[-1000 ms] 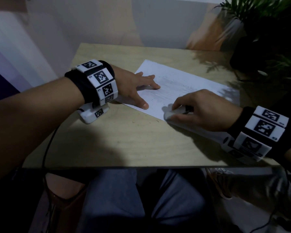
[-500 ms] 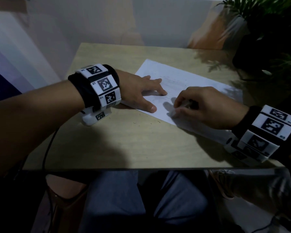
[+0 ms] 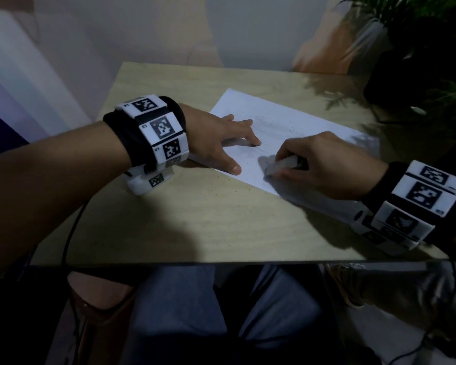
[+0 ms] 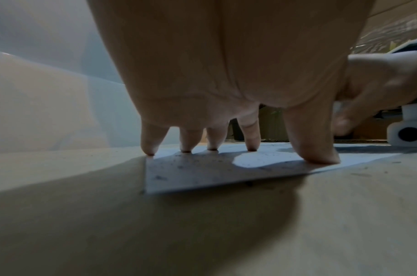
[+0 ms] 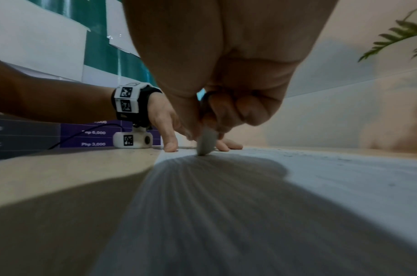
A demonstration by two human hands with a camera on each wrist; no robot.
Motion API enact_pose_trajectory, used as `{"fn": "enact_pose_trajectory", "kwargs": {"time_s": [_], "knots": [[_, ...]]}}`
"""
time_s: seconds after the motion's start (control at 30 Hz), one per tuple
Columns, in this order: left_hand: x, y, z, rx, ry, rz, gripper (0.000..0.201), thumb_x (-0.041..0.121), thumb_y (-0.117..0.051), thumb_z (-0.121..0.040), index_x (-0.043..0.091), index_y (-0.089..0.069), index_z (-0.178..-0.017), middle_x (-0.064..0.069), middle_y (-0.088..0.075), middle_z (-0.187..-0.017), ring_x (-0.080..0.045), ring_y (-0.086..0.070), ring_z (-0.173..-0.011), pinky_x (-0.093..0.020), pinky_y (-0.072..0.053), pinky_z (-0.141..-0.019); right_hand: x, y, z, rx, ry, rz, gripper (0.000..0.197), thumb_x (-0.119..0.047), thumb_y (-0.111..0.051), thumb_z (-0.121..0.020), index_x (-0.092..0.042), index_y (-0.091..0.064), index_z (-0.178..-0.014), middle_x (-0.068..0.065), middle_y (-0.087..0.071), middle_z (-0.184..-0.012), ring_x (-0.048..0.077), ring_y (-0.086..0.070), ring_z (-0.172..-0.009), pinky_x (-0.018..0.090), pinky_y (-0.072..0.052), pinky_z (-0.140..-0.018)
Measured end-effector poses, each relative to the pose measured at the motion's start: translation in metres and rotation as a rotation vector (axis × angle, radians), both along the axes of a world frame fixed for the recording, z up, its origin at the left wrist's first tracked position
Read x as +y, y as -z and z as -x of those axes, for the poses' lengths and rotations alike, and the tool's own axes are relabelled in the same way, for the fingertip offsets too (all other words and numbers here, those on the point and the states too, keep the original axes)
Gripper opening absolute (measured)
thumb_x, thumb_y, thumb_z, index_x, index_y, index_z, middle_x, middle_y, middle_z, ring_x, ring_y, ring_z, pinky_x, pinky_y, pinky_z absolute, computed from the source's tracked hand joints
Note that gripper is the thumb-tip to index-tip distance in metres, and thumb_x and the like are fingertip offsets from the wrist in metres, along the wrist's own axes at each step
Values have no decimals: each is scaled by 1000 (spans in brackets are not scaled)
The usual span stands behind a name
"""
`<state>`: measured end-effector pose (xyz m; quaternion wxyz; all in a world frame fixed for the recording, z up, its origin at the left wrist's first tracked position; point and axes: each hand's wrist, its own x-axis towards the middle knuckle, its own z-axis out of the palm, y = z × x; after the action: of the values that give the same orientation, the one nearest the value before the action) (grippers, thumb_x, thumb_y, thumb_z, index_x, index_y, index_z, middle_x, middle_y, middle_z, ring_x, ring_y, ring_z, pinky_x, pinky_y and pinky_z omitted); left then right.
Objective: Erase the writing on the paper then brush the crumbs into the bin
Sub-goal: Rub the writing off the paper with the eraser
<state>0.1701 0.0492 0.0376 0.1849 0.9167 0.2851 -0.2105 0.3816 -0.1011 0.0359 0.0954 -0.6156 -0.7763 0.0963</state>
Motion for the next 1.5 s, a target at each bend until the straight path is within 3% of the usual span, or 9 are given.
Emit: {"fn": "enact_pose_trajectory", "kwargs": {"time_s": [0.1,0.27,0.43,0.6,0.77,0.93,1.07,1.27,1.5], "knots": [[-1,-1,-1,4,-2,-3,74,66,-64,-88,63,-20,-148,28,12,-166,-2,13,-153,-48,-8,-127,-2,-1,2,68,-14,61,36,-59,-59,-83,-24,-65,-89,-8,-67,-79,9,-60,-72,26,-44,-65],[-1,0,0,5,2,-11,75,67,-63,-88,63,-19,-148,29,12,-166,-1,13,-153,-48,-9,-127,5,3,-3,-69,81,-26,28,-52,-57,-88,-25,-52,-86,-3,-62,-77,24,-56,-73,36,-40,-62],[-1,-1,1,-3,-4,-4,74,68,-64,-87,65,-21,-147,31,12,-165,1,13,-153,-49,-9,-127,-2,0,3,42,-47,150,33,-58,-59,-83,-25,-54,-87,-8,-62,-78,12,-57,-72,33,-44,-64],[-1,-1,1,-7,-6,-1,74,66,-64,-88,63,-21,-148,30,11,-165,0,13,-153,-47,-9,-127,5,2,0,-94,65,-6,34,-58,-51,-85,-24,-52,-88,-3,-62,-78,23,-56,-72,37,-42,-62],[-1,-1,0,-8,-10,-5,73,65,-66,-87,64,-22,-146,31,10,-165,0,12,-153,-48,-10,-127,-5,1,5,38,-59,155,35,-61,-57,-81,-26,-54,-86,-8,-62,-77,16,-59,-73,36,-46,-66],[-2,-1,1,-10,-6,4,74,64,-65,-88,62,-22,-148,29,10,-166,-1,12,-154,-45,-8,-127,3,5,-2,-97,99,-62,34,-58,-51,-83,-23,-53,-82,-4,-61,-72,26,-57,-70,35,-39,-61],[-2,-4,0,-5,-17,22,75,62,-67,-88,61,-24,-149,28,10,-166,-1,13,-153,-45,-6,-127,-7,0,7,23,-84,92,36,-61,-57,-83,-25,-57,-86,-8,-62,-74,16,-57,-69,37,-46,-65],[0,-1,2,-25,-26,39,73,63,-68,-87,64,-26,-146,33,9,-164,3,14,-152,-46,-6,-127,3,1,-4,-60,105,-83,39,-64,-55,-83,-26,-61,-87,-11,-57,-67,19,-56,-69,33,-38,-62],[-1,-2,1,-25,-34,51,74,62,-69,-87,63,-26,-147,31,9,-165,3,14,-152,-42,-3,-127,0,1,0,17,40,62,40,-68,-58,-80,-29,-63,-90,-12,-58,-69,7,-55,-68,31,-39,-61]]}}
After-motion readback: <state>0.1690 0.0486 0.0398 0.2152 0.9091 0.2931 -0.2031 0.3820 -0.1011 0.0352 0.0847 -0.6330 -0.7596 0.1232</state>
